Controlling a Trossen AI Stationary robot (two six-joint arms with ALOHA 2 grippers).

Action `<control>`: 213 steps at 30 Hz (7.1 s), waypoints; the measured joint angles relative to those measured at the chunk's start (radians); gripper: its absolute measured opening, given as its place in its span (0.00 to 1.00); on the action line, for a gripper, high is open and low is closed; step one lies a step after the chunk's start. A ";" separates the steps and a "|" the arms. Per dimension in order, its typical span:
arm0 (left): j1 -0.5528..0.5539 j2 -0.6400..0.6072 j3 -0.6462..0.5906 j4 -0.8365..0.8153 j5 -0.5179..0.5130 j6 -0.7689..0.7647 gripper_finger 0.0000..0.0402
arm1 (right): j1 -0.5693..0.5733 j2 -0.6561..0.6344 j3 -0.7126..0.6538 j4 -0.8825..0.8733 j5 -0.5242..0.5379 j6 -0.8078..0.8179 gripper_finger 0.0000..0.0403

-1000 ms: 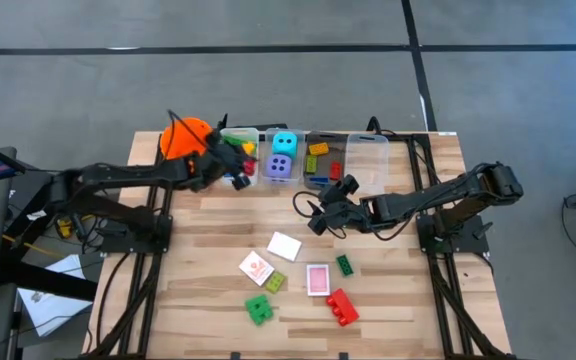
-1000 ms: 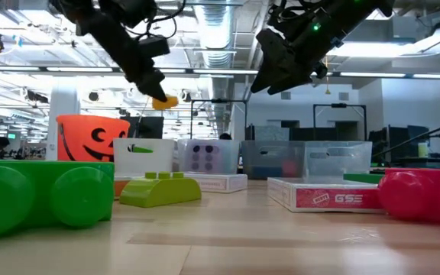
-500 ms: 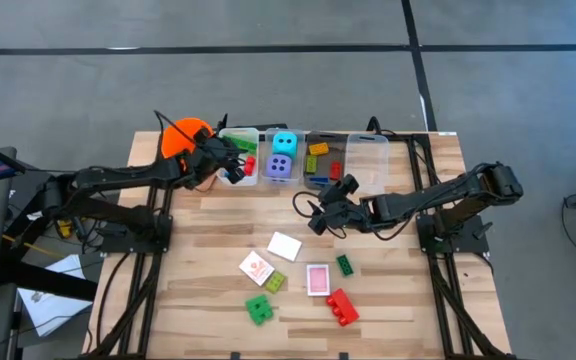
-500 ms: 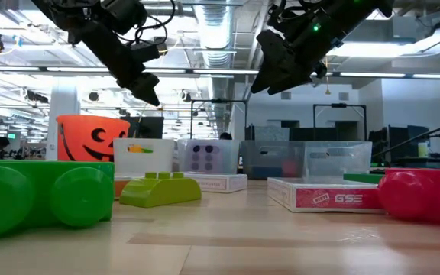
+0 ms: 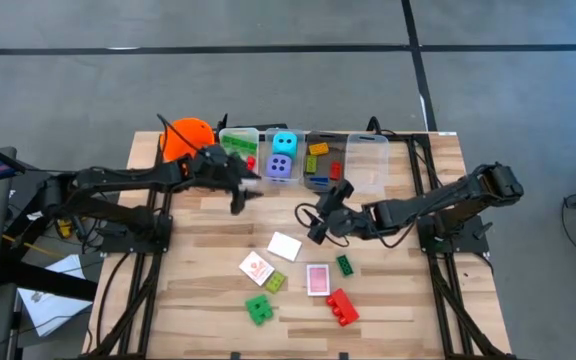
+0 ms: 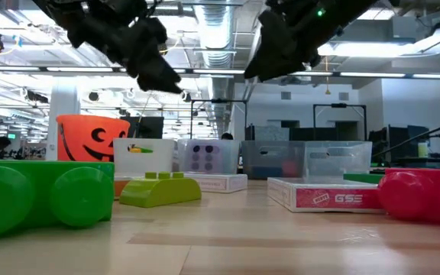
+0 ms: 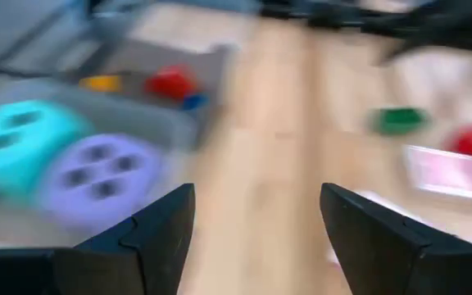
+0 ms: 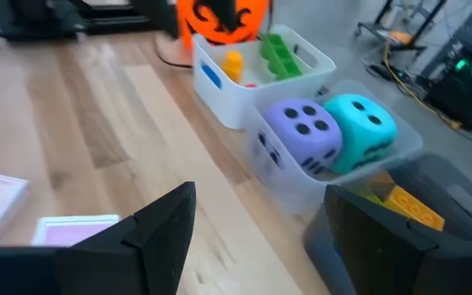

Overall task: Pick & Place Toys
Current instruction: Put the top red deck of cards into the right transparent bin

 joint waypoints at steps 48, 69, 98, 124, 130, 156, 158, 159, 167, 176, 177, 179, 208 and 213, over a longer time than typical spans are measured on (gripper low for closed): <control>-0.288 0.026 -0.105 0.220 -0.248 0.099 0.81 | 0.082 0.391 0.001 0.176 -0.334 0.374 0.66; -0.288 0.026 -0.105 0.220 -0.245 0.099 0.81 | 0.096 0.385 0.002 0.198 -0.378 0.278 0.66; -0.288 0.026 -0.105 0.221 -0.248 0.099 0.81 | 0.075 0.384 0.002 0.184 -0.370 0.203 0.66; -0.288 0.026 -0.105 0.222 -0.245 0.099 0.81 | 0.052 0.392 0.002 0.241 -0.417 0.180 0.66; -0.288 0.026 -0.105 0.222 -0.246 0.099 0.81 | 0.047 0.392 0.002 0.240 -0.419 0.181 0.66; -0.288 0.026 -0.105 0.222 -0.248 0.099 0.81 | 0.047 0.392 0.002 0.241 -0.419 0.181 0.66; -0.288 0.026 -0.105 0.222 -0.248 0.099 0.81 | 0.047 0.392 0.002 0.241 -0.419 0.181 0.66; -0.288 0.026 -0.105 0.222 -0.248 0.099 0.81 | 0.047 0.392 0.002 0.241 -0.419 0.181 0.66; -0.288 0.026 -0.105 0.222 -0.244 0.099 0.80 | 0.047 0.392 0.002 0.241 -0.419 0.193 0.66; -0.288 0.026 -0.105 0.222 -0.245 0.099 0.81 | 0.047 0.392 0.002 0.207 -0.421 0.199 0.66; -0.288 0.026 -0.105 0.222 -0.245 0.099 0.81 | 0.048 0.392 0.002 0.206 -0.424 0.198 0.66; -0.288 0.026 -0.105 0.222 -0.245 0.099 0.81 | 0.051 0.392 0.002 0.208 -0.441 0.179 0.66; -0.288 0.026 -0.105 0.222 -0.248 0.099 0.82 | 0.039 0.392 0.002 0.307 -0.553 0.178 0.66; -0.288 0.026 -0.105 0.222 -0.248 0.099 0.81 | 0.027 0.392 0.002 0.307 -0.554 0.181 0.66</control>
